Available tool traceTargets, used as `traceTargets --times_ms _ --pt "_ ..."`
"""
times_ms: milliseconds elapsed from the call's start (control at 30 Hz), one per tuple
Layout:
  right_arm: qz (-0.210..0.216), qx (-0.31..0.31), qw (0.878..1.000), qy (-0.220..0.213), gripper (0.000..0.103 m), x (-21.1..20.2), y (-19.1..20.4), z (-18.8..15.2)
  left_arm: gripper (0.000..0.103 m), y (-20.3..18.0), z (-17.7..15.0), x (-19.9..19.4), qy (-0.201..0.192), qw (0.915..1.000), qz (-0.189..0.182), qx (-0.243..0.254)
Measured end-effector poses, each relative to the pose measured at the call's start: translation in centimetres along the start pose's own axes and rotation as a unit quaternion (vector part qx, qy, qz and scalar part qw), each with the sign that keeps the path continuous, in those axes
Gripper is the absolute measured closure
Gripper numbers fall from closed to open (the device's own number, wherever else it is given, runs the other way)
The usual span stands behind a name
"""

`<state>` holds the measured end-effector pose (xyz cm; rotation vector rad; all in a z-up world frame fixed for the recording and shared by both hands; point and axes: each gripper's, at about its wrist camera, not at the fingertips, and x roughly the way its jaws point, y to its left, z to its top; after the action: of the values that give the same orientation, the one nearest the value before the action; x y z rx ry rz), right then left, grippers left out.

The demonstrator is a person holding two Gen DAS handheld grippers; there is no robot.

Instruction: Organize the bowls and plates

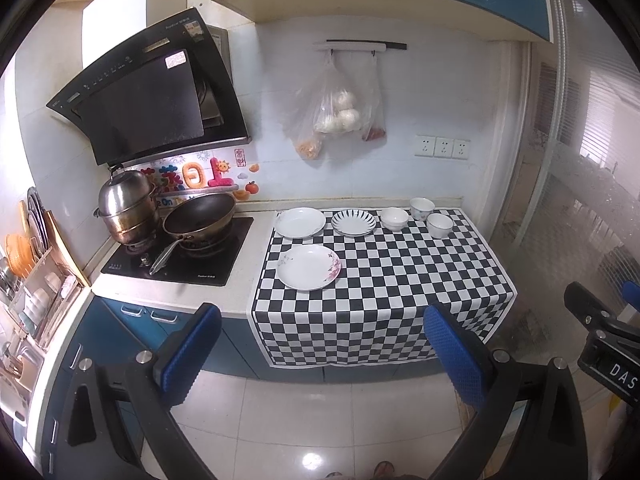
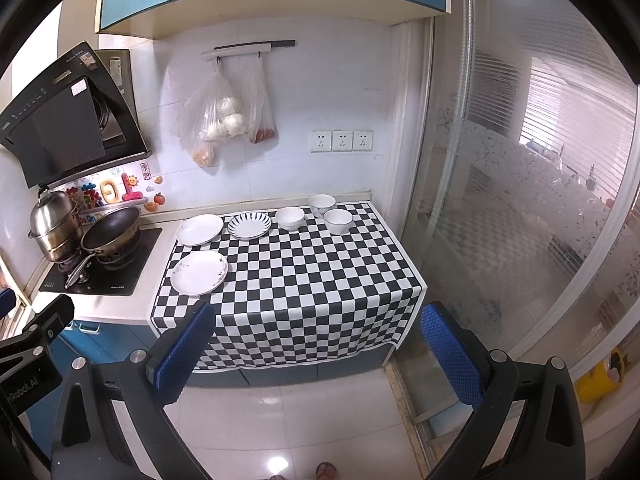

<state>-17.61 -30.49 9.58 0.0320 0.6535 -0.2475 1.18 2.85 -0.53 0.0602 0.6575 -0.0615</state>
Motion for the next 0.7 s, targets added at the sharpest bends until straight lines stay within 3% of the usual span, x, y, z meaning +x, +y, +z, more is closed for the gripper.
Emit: traceTargets --times_ms 333,467,700 --pt "0.003 -0.016 1.0 -0.015 0.0 5.6 3.0 0.8 0.0 2.8 0.3 6.9 0.007 0.9996 0.019 -0.02" --pt "0.02 -0.017 1.0 0.008 0.0 10.2 4.4 1.0 0.0 4.0 0.8 10.7 0.004 0.9984 0.049 -0.028" --pt "0.046 -0.023 0.997 0.059 0.0 21.4 6.9 2.2 0.0 5.9 2.2 19.7 0.044 0.996 0.068 -0.037"
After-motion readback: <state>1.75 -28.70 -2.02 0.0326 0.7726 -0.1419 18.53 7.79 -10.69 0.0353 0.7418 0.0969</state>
